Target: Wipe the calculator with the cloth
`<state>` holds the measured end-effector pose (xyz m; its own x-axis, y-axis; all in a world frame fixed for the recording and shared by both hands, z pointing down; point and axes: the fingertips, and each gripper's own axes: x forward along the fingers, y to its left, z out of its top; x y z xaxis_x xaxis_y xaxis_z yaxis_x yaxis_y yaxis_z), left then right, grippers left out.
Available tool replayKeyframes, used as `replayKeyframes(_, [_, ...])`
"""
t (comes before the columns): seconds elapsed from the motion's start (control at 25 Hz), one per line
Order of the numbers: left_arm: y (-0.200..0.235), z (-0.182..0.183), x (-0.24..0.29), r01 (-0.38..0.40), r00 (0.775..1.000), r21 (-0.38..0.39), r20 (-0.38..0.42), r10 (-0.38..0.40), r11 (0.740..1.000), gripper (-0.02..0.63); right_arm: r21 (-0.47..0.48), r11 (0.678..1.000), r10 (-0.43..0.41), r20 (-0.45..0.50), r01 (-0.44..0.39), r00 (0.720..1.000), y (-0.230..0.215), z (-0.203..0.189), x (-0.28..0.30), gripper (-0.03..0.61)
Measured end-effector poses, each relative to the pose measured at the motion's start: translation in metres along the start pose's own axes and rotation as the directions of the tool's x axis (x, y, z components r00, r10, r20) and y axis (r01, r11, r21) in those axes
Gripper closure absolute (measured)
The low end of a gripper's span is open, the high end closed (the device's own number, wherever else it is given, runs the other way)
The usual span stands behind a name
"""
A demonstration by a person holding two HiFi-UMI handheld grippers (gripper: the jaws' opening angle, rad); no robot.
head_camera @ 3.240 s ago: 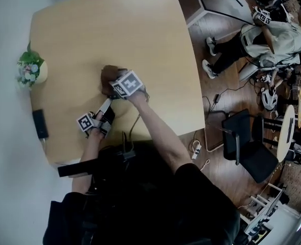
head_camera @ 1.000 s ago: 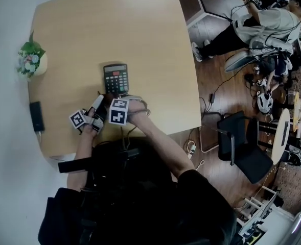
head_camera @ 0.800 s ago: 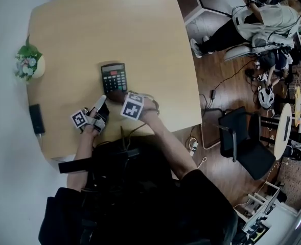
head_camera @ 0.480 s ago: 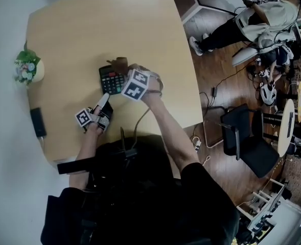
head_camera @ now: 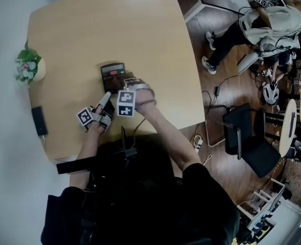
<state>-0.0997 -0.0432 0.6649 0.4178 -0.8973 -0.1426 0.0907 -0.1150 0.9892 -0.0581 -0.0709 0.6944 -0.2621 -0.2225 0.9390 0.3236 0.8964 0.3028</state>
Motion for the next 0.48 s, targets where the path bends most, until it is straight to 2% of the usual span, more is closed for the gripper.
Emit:
replayKeyframes(0.16, [0.002, 0.002, -0.001, 0.002, 1.000, -0.013, 0.008, -0.002, 1.000, 0.617, -0.009, 0.988, 0.155, -0.001, -0.155, 0.988, 0.052, -0.008, -0.004, 0.526])
replayKeyframes(0.28, [-0.009, 0.003, -0.008, 0.019, 1.000, 0.020, -0.002, -0.019, 1.000, 0.620, 0.077, 0.966, 0.245, 0.044, -0.248, 0.968, 0.060, -0.020, -0.017, 0.526])
replayKeyframes(0.36, [-0.024, 0.008, -0.017, 0.035, 0.999, 0.108, -0.018, -0.033, 0.993, 0.620, 0.173, 0.958, 0.214, 0.101, -0.229, 0.972, 0.034, -0.024, -0.029, 0.526])
replayKeyframes(0.48, [-0.047, 0.017, -0.030, 0.057, 0.998, 0.215, -0.014, -0.055, 0.975, 0.621, 0.269, 0.959, 0.055, 0.133, -0.089, 0.990, -0.033, -0.029, -0.045, 0.526])
